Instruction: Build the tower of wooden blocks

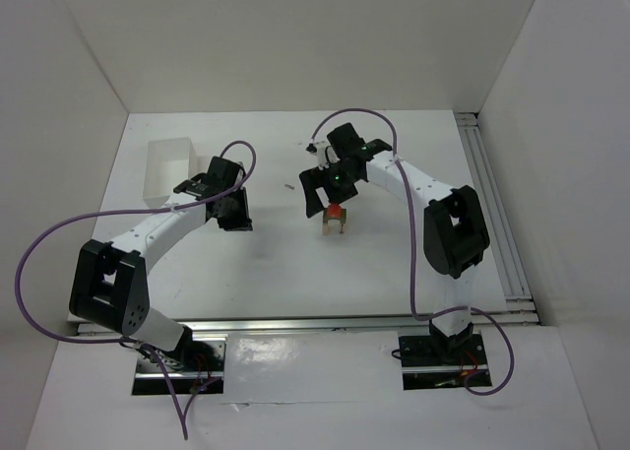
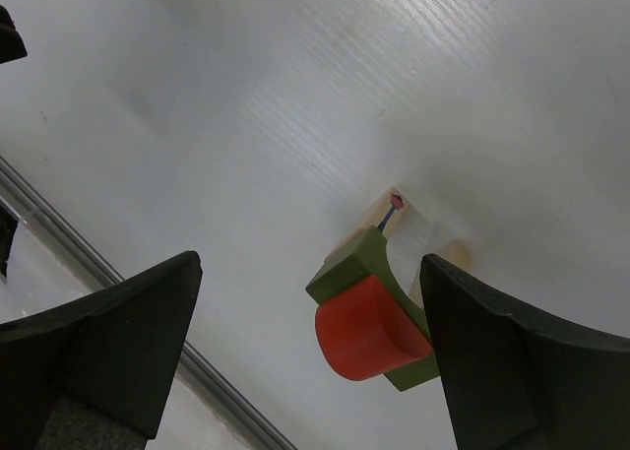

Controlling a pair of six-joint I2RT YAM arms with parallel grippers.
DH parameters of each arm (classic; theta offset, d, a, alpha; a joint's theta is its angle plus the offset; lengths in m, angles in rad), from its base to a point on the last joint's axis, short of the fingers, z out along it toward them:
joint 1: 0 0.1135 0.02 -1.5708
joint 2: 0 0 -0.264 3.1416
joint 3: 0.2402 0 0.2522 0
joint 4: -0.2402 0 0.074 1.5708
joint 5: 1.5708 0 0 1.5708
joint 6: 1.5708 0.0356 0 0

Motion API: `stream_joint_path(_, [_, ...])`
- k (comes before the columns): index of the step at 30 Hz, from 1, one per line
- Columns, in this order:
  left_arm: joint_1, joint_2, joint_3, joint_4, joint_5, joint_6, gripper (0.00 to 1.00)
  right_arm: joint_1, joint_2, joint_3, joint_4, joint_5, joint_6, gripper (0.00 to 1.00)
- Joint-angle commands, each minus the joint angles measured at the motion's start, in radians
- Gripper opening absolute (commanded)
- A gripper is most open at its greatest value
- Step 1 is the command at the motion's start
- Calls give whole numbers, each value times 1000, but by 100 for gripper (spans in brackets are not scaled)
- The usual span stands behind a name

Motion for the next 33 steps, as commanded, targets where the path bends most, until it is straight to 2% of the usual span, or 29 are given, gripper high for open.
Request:
stream_joint_path(1, [6,18,15,1,7,-1,28,10,-25,42,-8,19,-15,99])
stream_joint_path(9, [6,18,15,1,7,-1,28,19,-88,53,29,111,-6,100])
stream_joint_path(17, [6,18,15,1,7,-1,28,19,-290,-65,168,245,37,100])
stream_joint_path(20, [6,18,15,1,7,-1,28,19,-321,-97,155,245,37,100])
stream_joint_path(26, [6,18,15,1,7,-1,28,29,-376,-209,115,110,37,100])
stream_joint_path(33, [6,18,15,1,-2,-1,28,61,-447,-317,106,64,74,100])
